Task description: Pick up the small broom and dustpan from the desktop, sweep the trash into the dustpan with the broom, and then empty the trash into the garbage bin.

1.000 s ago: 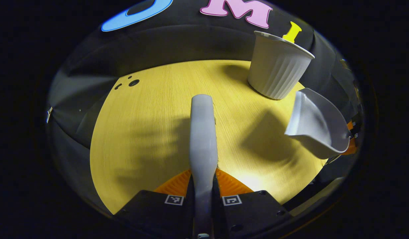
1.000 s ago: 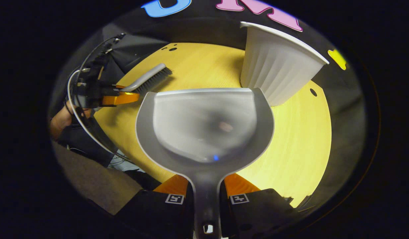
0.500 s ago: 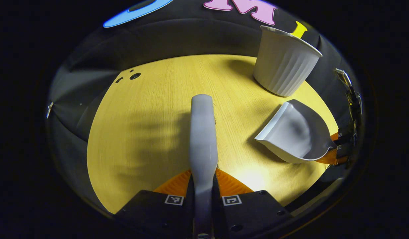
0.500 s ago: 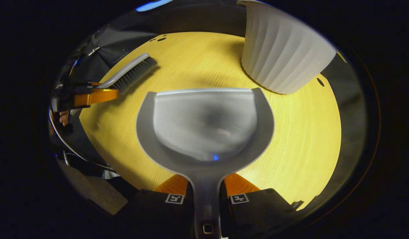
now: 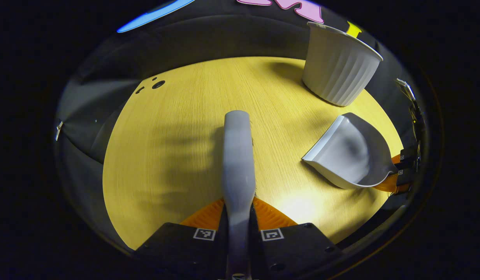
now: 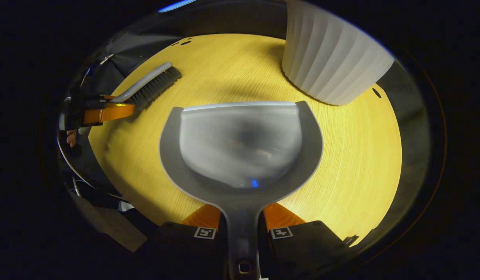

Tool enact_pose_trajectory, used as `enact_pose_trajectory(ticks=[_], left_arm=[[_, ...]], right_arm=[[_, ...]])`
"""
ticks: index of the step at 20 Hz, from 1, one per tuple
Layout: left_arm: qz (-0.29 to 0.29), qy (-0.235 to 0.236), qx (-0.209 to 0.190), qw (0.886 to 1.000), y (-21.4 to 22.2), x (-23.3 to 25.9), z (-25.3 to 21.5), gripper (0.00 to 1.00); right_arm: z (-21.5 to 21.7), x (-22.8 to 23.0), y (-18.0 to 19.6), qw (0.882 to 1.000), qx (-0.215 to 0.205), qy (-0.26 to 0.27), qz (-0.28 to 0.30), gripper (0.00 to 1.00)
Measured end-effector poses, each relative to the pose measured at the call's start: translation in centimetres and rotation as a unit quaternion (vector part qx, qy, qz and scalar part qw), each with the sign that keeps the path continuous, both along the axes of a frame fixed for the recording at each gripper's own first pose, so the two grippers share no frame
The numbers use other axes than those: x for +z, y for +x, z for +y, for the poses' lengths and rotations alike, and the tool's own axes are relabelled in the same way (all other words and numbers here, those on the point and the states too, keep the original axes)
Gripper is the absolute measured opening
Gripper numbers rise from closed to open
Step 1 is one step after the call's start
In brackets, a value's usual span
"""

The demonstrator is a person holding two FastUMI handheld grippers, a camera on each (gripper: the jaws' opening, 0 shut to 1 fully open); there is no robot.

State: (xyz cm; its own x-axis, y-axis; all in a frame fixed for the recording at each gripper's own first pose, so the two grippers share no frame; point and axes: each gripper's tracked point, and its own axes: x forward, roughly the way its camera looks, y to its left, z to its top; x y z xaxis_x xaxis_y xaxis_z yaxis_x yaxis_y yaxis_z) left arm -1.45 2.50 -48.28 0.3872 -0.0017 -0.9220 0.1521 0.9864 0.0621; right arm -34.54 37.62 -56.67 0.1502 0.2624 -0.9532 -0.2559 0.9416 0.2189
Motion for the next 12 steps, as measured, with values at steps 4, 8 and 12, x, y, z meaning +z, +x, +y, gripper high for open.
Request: enact_pose_trajectory(ticks=[4,8,12], left_arm=[[0.003,0.012,-0.003,1.000,0.0,0.0,0.1,0.28],[0.004,0.021,-0.007,1.000,0.1,0.2,0.0,0.32],[-0.004,0.028,-0.010,1.000,0.2,0.5,0.1,0.35]], right_arm=[[-0.1,-0.4,-0.3,1.000,-0.008,0.003,0.010,0.43],[0.6,-0.3,-1.0,0.999,-0.013,0.019,0.022,0.44],[0.7,0.2,-1.0,0.999,-0.019,0.024,0.018,0.30]])
